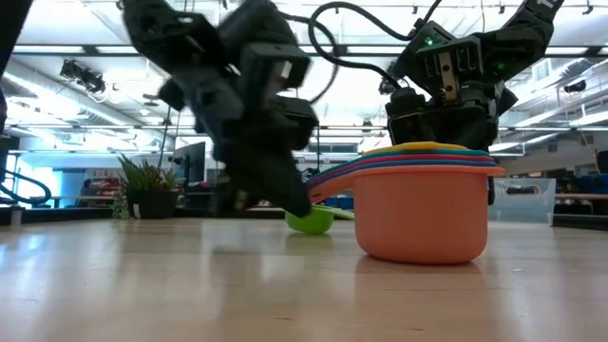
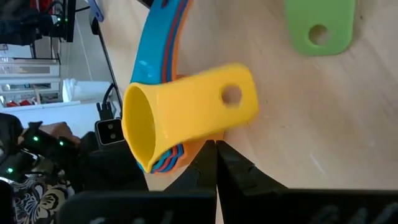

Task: Nest measuring cups in basket
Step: Stack the yellow measuring cup on top of the light blue measuring cup, then stack the green measuring cup on top of the yellow measuring cup

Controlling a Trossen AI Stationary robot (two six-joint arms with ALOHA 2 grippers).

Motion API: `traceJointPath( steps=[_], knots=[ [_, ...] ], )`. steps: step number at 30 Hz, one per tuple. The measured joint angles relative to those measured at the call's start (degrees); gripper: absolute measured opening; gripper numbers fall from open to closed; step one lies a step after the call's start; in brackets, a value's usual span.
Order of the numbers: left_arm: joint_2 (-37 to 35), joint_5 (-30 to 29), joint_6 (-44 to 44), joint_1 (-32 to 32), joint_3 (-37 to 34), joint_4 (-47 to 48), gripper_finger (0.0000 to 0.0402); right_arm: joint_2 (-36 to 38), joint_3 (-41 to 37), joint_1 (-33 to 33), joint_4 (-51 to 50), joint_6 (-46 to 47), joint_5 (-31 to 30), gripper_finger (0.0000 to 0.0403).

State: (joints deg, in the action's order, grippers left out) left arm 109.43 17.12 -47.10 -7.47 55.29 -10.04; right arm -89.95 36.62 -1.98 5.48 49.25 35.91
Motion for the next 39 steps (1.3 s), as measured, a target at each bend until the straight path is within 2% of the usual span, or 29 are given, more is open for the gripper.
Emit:
traceJointPath(
  steps=[4, 11, 21, 25, 29, 34, 39],
  knots=[
    [4.34, 0.4, 2.69, 1.2, 4.65, -0.11, 0.0002, 0.0, 0.0, -0.19, 0.02, -0.25, 0.39, 0.0001],
    [6.97, 2.28, 8.65, 3.82, 11.02, 0.26, 0.0002, 0.0, 0.0, -0.21, -0.98, -1.89, 0.43, 0.0001],
    [6.96, 4.08, 10.78, 6.23, 11.98, 2.68, 0.0002, 0.02, 0.0, -1.41, -0.46, -2.94, 0.19, 0.0001],
    [4.68, 4.28, 10.54, 6.47, 11.91, 4.36, 0.0002, 0.02, 2.43, -1.96, -3.31, -7.0, 1.31, 0.0001],
    [0.88, 3.5, 13.84, 7.13, 11.93, 8.51, 0.0002, 0.02, 7.36, -1.96, -9.91, -13.35, 0.92, 0.0001],
    [-3.77, 0.87, 18.81, 8.13, 11.95, 16.92, 0.0002, 0.02, 14.85, -2.01, -22.15, -23.43, -4.44, 0.0001],
    [-7.49, -1.57, 21.07, 9.36, 11.93, 23.2, 0.0002, 0.02, 17.83, -2.36, -24.41, -32.05, -10.68, 0.0017]
  ],
)
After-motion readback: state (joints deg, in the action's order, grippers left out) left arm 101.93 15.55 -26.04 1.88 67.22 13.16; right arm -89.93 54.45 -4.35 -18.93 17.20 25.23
